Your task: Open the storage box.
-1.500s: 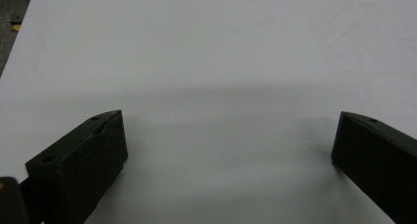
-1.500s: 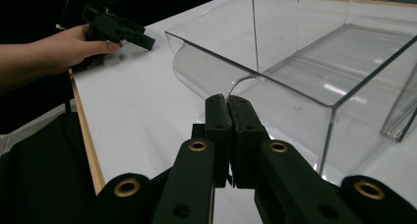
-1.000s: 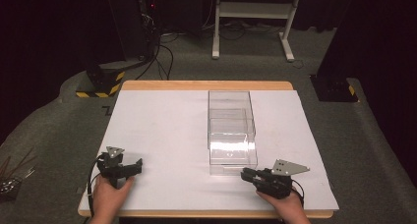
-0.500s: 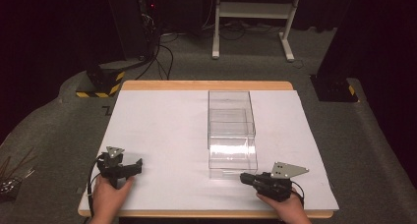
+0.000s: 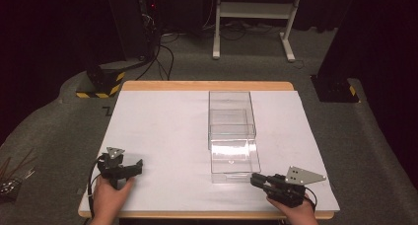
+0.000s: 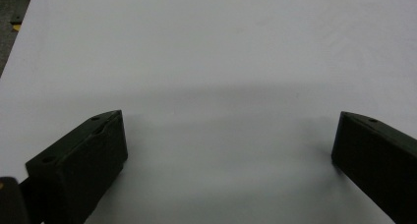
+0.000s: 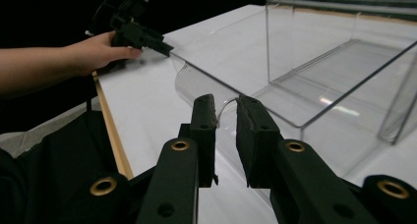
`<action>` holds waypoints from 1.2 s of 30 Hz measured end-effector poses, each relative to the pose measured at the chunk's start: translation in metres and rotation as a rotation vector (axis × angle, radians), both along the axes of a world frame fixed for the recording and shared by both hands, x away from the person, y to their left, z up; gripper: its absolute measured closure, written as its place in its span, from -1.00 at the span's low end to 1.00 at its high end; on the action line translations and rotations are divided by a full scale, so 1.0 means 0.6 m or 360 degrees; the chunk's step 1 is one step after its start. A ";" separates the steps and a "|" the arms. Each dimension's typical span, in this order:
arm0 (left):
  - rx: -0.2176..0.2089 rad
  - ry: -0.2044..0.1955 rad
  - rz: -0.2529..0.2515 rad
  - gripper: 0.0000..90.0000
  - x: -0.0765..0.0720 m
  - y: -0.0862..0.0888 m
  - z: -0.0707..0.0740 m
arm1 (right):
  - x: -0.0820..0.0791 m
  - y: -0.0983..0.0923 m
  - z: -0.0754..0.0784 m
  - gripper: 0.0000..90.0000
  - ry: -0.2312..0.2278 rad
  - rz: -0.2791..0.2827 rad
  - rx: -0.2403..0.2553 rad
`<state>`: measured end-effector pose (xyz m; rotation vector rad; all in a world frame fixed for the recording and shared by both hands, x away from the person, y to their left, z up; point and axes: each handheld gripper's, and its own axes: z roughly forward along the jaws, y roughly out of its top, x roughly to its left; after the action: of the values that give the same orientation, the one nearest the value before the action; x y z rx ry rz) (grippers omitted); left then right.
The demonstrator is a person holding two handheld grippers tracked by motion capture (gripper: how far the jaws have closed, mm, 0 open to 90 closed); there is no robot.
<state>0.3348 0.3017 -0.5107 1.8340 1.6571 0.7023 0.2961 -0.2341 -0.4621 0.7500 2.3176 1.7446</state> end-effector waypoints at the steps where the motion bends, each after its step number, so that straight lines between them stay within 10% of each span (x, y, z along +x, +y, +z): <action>1: 0.0000 0.0000 0.0000 -0.99 0.000 0.000 0.000 | 0.000 -0.007 0.005 0.74 -0.0013 -0.0027 0.0012; 19: -0.0001 0.0000 0.0000 -0.99 0.000 0.000 0.000 | 0.035 -0.048 0.013 0.52 -0.0100 -0.0432 -0.0013; 36: -0.0001 0.0000 0.0000 -0.99 0.000 0.000 0.000 | 0.067 -0.074 -0.032 0.17 0.0010 -0.0799 -0.0286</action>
<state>0.3348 0.3017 -0.5108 1.8335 1.6573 0.7020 0.3365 -0.2783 -0.4811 1.1736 2.0158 1.2985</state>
